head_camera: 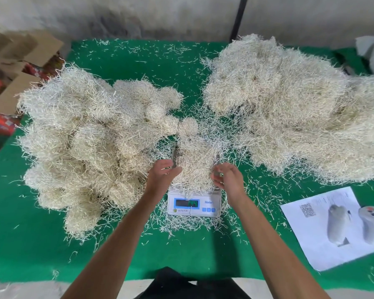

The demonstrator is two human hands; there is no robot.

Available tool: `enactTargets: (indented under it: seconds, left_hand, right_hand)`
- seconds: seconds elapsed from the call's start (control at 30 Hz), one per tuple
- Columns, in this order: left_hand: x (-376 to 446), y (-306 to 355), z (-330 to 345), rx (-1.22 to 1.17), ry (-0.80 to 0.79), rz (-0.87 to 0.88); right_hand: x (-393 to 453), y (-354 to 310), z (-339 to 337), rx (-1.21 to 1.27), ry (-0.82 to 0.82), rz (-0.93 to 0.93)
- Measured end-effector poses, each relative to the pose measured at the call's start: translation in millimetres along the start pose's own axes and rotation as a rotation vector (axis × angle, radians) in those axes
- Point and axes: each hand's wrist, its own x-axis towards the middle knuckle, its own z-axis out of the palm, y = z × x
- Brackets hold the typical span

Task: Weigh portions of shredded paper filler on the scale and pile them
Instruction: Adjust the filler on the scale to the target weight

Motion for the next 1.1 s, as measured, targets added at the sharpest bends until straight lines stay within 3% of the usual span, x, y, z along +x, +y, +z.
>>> enactTargets:
  seconds: [0.27, 0.37, 0.47, 0.53, 0.67, 0.77, 0.9, 0.97, 1.1]
  left_hand:
    - [22, 24, 24, 0.018, 0.045, -0.036]
    - [40, 38, 36, 0.356, 0.044, 0.111]
    - [59, 50, 54, 0.729, -0.18, 0.345]
    - [69, 51, 65, 0.837, -0.296, 0.366]
    - [83, 47, 79, 0.837, -0.336, 0.277]
    - [81, 39, 80, 0.816, -0.237, 0.13]
    - [71, 32, 80, 0.641, -0.084, 0.106]
    - [71, 35, 74, 0.546, -0.109, 0.142]
    - [77, 45, 54, 0.716, -0.285, 0.442]
  right_hand:
    - [9, -4, 21, -0.133, 0.1, -0.141]
    - [17, -15, 26, -0.202, 0.137, -0.132]
    - [26, -27, 29, -0.303, 0.075, -0.149]
    - [32, -33, 30, -0.355, 0.029, -0.121]
    - [42, -35, 22, -0.38, -0.01, -0.187]
    - [43, -38, 12, -0.366, 0.022, -0.168]
    - [42, -33, -1, -0.43, -0.015, -0.138]
    - [41, -30, -7, -0.369, -0.076, -0.124]
    - [42, -22, -11, -0.151, -0.152, -0.071]
